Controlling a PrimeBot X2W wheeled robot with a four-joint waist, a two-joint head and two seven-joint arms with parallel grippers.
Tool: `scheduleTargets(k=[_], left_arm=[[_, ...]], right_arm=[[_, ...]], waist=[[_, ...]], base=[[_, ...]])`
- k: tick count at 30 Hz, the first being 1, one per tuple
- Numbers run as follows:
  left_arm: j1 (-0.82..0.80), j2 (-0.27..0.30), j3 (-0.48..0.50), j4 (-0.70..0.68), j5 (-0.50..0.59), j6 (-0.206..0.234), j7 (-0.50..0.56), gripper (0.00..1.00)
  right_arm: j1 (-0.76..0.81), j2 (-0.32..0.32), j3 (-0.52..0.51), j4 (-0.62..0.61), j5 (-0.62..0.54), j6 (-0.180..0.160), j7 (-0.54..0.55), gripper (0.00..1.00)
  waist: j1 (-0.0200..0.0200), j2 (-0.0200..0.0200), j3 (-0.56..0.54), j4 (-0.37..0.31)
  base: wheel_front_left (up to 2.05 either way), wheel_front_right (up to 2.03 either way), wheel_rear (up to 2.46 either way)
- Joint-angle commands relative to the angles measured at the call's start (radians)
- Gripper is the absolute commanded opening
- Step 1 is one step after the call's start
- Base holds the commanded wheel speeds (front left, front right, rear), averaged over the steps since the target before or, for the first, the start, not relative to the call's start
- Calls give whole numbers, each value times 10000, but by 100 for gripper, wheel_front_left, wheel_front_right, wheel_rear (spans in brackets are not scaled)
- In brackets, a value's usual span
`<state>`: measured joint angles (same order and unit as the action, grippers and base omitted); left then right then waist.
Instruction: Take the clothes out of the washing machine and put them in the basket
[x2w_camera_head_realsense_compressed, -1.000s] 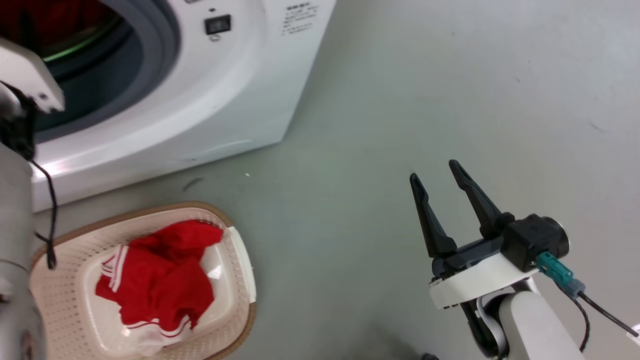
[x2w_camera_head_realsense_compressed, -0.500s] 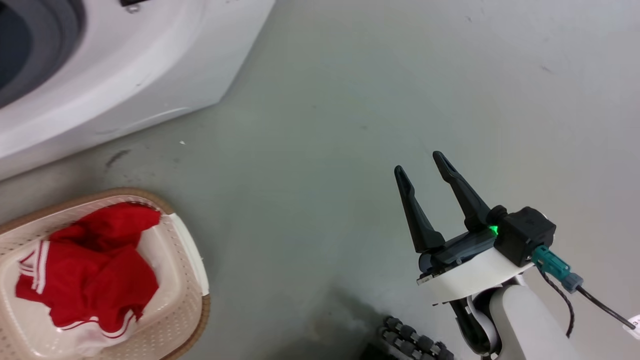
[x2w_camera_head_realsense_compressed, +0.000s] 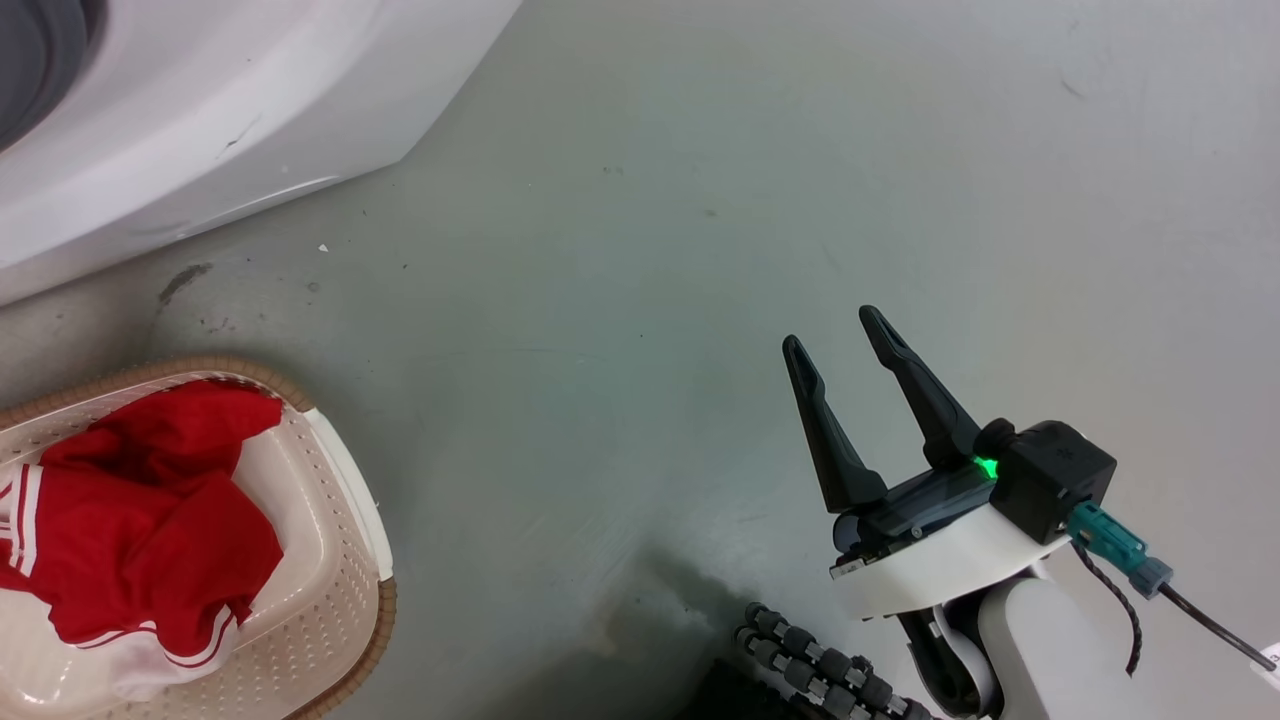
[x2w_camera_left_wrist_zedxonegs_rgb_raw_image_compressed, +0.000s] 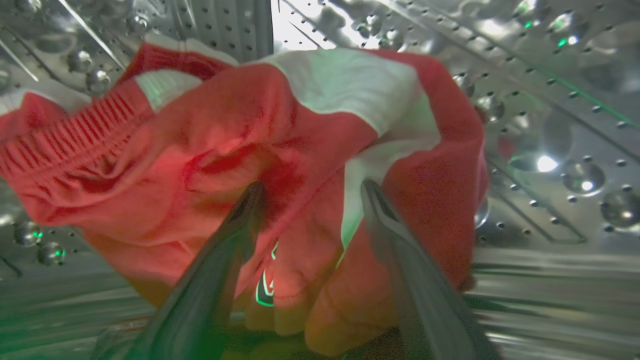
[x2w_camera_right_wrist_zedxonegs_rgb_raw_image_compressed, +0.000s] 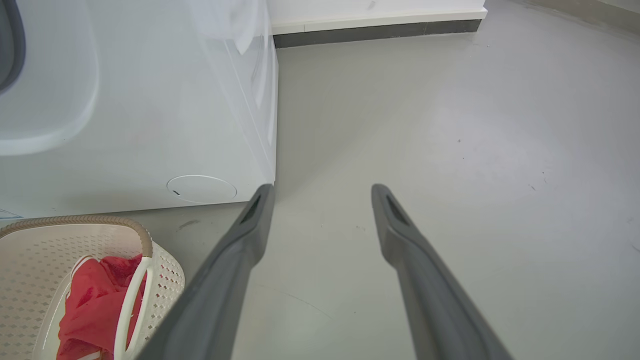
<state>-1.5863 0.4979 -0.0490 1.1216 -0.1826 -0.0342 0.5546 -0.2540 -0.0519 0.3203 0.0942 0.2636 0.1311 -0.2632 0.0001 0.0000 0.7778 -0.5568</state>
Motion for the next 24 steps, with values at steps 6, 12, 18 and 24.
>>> scheduleTargets(k=[6,12,18,24], left_arm=[[237,-238,-191,-103,31,271,583,11],[493,56,-202,-857,130,724,-511,0],[833,393,-288,-1661,260,823,-1771,0],[1573,710,-239,-2404,238,844,-3413,0]], right_arm=[[100,28,1,-126,53,-8,-18,100],[57,28,-13,-58,103,-8,-18,100],[-198,30,111,-11,153,-7,-20,100],[-472,28,236,124,125,-8,-20,100]], waist=[[-1,0,113,6],[-1,0,77,-33],[-1,0,-50,-56],[-1,0,-367,-112]], base=[[0,0,0],[0,0,0],[0,0,0],[0,0,0]])
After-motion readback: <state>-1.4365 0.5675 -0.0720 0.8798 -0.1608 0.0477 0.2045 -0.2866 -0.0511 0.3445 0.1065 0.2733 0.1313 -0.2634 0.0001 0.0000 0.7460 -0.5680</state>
